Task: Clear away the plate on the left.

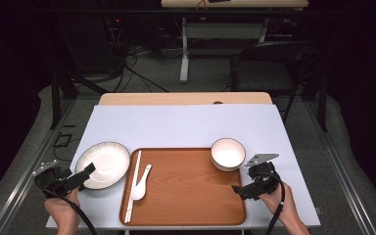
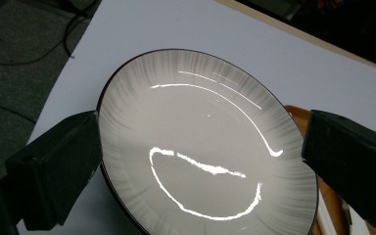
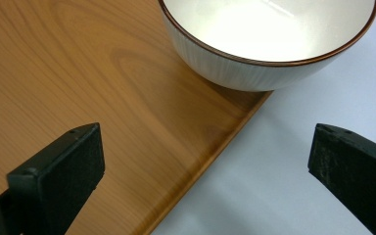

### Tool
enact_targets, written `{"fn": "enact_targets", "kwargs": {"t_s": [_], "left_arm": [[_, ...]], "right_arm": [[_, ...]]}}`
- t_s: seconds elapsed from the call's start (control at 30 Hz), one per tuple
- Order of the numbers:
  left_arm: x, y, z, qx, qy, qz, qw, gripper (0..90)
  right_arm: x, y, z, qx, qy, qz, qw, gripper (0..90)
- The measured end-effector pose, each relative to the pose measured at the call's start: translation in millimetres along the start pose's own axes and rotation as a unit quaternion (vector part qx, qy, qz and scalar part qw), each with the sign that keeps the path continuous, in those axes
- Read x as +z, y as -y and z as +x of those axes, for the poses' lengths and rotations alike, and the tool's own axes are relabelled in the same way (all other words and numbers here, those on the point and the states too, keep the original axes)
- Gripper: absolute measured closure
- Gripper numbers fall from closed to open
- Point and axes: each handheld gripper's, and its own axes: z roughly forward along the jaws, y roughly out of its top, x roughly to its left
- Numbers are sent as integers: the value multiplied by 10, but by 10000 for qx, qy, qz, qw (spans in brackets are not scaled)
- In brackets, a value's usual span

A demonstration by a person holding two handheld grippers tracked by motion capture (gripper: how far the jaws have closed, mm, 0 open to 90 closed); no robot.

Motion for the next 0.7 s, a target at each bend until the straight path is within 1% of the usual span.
{"fn": "enact_targets", "kwargs": {"t_s": [0.03, 0.07, 0.1, 0.13, 0.2, 0.33, 0.37, 0.4, 0.43, 0.47, 0.53, 0.6, 0.63, 0.7], "left_arm": [[5, 10, 13, -56, -5, -5, 10000, 25], [17, 21, 35, -172, 12, -3, 9999, 29], [25, 28, 44, -211, -22, -19, 9998, 33], [31, 40, 60, -296, -48, -50, 9995, 36], [42, 49, 71, -315, -113, -58, 9994, 44], [64, 74, 92, -476, -222, -129, 9985, 85], [73, 76, 96, -497, -226, -112, 9984, 96], [83, 82, 108, -543, -222, -103, 9982, 99], [89, 94, 127, -622, -252, -105, 9977, 117], [97, 100, 144, -664, -238, -83, 9975, 144], [111, 111, 186, -799, -288, -53, 9964, 162], [122, 114, 207, -811, -350, -14, 9961, 218], [133, 112, 206, -778, -407, 19, 9961, 231], [154, 116, 212, -771, -453, 79, 9960, 290]], "right_arm": [[5, -2, 0, -7, -4, 4, 10000, 0], [8, -4, -4, -32, -4, -3, 10000, 0], [7, -4, 2, -10, -5, 5, 10000, 0], [6, -5, 3, -11, 1, 0, 10000, 0], [5, -5, 5, -13, 4, -8, 10000, 0], [7, -6, 10, 5, 10, 7, 10000, 0], [10, -7, 9, -5, 7, 11, 10000, 0], [11, -7, 9, -8, 8, 21, 10000, 0], [12, -7, 10, -8, 11, 25, 10000, 0], [13, -7, 11, -16, 17, 31, 10000, 0], [13, -8, 14, -23, 26, 44, 10000, 0], [14, -9, 14, -36, 28, 52, 10000, 0], [16, -10, 14, -43, 23, 52, 10000, 0], [22, -14, 17, -66, 22, 54, 10000, 0]]}}
